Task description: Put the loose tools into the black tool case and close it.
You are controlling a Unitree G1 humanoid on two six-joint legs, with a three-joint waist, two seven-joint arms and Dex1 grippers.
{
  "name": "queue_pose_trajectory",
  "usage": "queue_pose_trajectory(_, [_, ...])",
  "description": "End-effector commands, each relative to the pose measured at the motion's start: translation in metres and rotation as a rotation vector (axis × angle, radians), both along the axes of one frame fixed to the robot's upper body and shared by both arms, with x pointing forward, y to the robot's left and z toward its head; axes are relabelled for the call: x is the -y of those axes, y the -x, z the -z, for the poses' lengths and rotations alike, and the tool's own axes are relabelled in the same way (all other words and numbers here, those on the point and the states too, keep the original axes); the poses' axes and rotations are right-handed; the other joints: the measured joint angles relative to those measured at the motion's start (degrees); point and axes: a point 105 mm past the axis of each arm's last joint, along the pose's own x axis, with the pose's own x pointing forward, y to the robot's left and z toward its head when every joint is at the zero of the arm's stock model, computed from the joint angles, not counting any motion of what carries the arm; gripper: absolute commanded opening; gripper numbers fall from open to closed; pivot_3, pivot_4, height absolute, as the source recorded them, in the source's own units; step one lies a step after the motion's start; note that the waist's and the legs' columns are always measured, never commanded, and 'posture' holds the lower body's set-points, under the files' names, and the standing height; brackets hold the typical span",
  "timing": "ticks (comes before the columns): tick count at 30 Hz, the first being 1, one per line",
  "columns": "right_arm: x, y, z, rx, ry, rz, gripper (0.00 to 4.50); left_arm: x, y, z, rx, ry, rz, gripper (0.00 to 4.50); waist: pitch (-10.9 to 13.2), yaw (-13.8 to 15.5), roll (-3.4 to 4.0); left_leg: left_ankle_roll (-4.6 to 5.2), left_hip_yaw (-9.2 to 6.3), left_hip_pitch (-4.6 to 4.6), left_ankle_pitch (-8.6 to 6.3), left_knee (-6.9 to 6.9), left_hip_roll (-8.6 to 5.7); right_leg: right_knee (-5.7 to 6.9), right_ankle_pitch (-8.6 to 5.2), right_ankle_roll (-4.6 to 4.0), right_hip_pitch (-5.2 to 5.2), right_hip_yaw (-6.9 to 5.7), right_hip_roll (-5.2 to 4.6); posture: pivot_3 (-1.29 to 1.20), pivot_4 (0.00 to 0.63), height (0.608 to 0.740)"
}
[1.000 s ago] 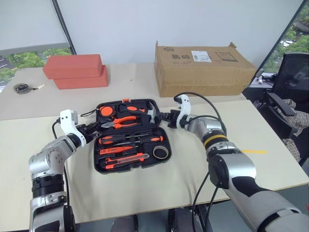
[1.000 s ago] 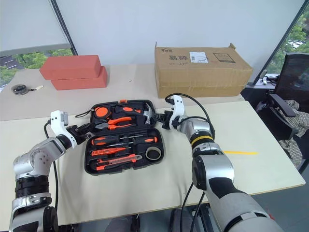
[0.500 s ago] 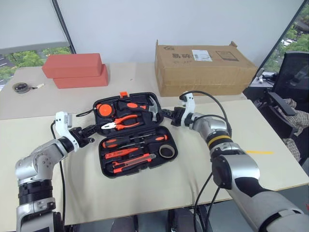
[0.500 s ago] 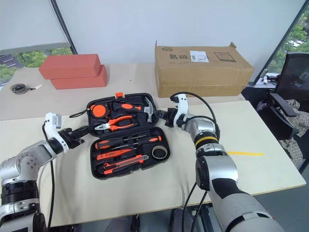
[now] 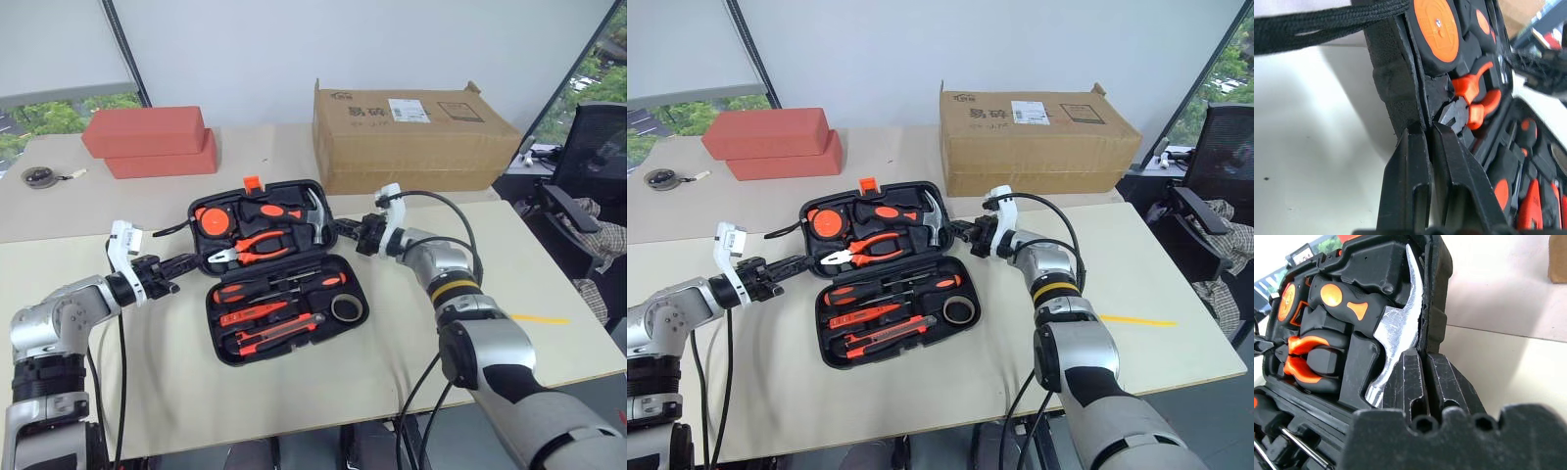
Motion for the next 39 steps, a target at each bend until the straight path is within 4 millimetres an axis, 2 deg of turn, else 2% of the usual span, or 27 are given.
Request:
queue_pose_trajectory(1, [0.003, -0.002, -0.031, 0.154, 0.003, -0.022, 0.08, 0.007, 0.006, -0.023, 0.100, -0.016, 0.124, 0.00, 0.0, -0.1, 0.00, 0.00, 0.00, 0.00, 0.00, 0.00, 0.00, 0.00, 0.00, 0.00, 0.00, 0.00, 0.00, 0.00, 0.150, 0.713])
queue_pose_trajectory(4, [0.004, -0.001, -0.035, 0.192, -0.004, -0.024, 0.08, 0.005, 0.005, -0.025, 0.097, -0.027, 0.134, 0.00, 0.0, -0.1, 0.00, -0.01, 0.00, 0.01, 0.00, 0.00, 0.00, 0.00, 0.00, 0.00, 0.00, 0.00, 0.00, 0.00, 0.150, 0.713])
queue_pose_trajectory(7, [0.003, 0.005, -0.040, 0.278, -0.035, -0.059, 0.08, 0.003, -0.004, -0.033, 0.186, -0.065, 0.091, 0.00, 0.0, 0.0, -0.01, -0.01, 0.00, 0.01, 0.00, 0.00, 0.00, 0.01, 0.00, 0.00, 0.00, 0.00, 0.00, 0.00, 0.150, 0.713])
queue_pose_trajectory(14, [0.005, 0.028, -0.038, 0.528, 0.059, -0.144, 0.08, 0.024, -0.010, -0.051, 0.584, -0.281, 0.071, 0.00, 0.0, 0.6, -0.01, -0.03, 0.00, -0.03, 0.02, 0.00, -0.02, -0.04, 0.00, 0.00, 0.01, 0.01, 0.00, 0.00, 0.150, 0.713])
queue_pose_trajectory(19, [0.010, 0.033, -0.029, 0.658, 0.172, -0.152, 0.08, 0.028, -0.019, -0.054, 0.753, -0.396, -0.001, 0.00, 0.0, 0.4, -0.01, -0.05, 0.01, -0.01, 0.04, 0.00, -0.02, -0.02, 0.01, -0.01, 0.02, 0.00, 0.00, 0.00, 0.150, 0.713])
queue_pose_trajectory(22, [0.014, 0.036, -0.022, 0.713, 0.241, -0.162, 0.08, 0.033, -0.015, -0.041, 0.818, -0.497, 0.053, 0.00, 0.0, 0.1, -0.01, -0.05, 0.02, 0.10, 0.04, 0.00, 0.01, 0.07, 0.01, -0.01, 0.05, 0.01, 0.02, 0.00, 0.150, 0.713])
queue_pose_trajectory(29, [0.023, 0.047, -0.006, 0.852, 0.390, -0.205, 0.08, 0.018, -0.006, 0.000, 0.857, -0.688, 0.111, 0.00, 0.0, 0.2, -0.02, 0.01, 0.07, 0.19, 0.00, 0.00, 0.03, 0.07, 0.01, -0.01, 0.12, 0.03, 0.02, 0.00, 0.150, 0.713])
queue_pose_trajectory(36, [0.030, 0.060, 0.003, 0.965, 0.489, -0.259, 0.08, 0.006, 0.008, 0.020, 0.855, -0.763, 0.155, 0.00, 0.0, -0.4, -0.01, 0.31, 0.22, 0.62, -0.18, 0.00, 0.09, 0.08, 0.00, -0.02, 0.27, 0.11, -0.01, 0.00, 0.150, 0.713])
queue_pose_trajectory(38, [0.037, 0.063, 0.011, 0.949, 0.532, -0.288, 0.77, 0.002, 0.015, 0.034, 0.769, -0.789, 0.216, 0.00, 0.0, -0.6, 0.00, 0.31, 0.25, 0.80, -0.18, 0.00, 0.11, 0.10, 0.00, -0.02, 0.35, 0.12, -0.03, 0.00, 0.150, 0.713])
queue_pose_trajectory(39, [0.041, 0.065, 0.016, 0.923, 0.547, -0.304, 0.98, 0.000, 0.021, 0.040, 0.696, -0.745, 0.249, 0.36, 0.0, -0.8, 0.01, 0.31, 0.25, 0.91, -0.18, 0.00, 0.12, 0.11, -0.01, -0.03, 0.43, 0.13, -0.03, 0.00, 0.150, 0.713])
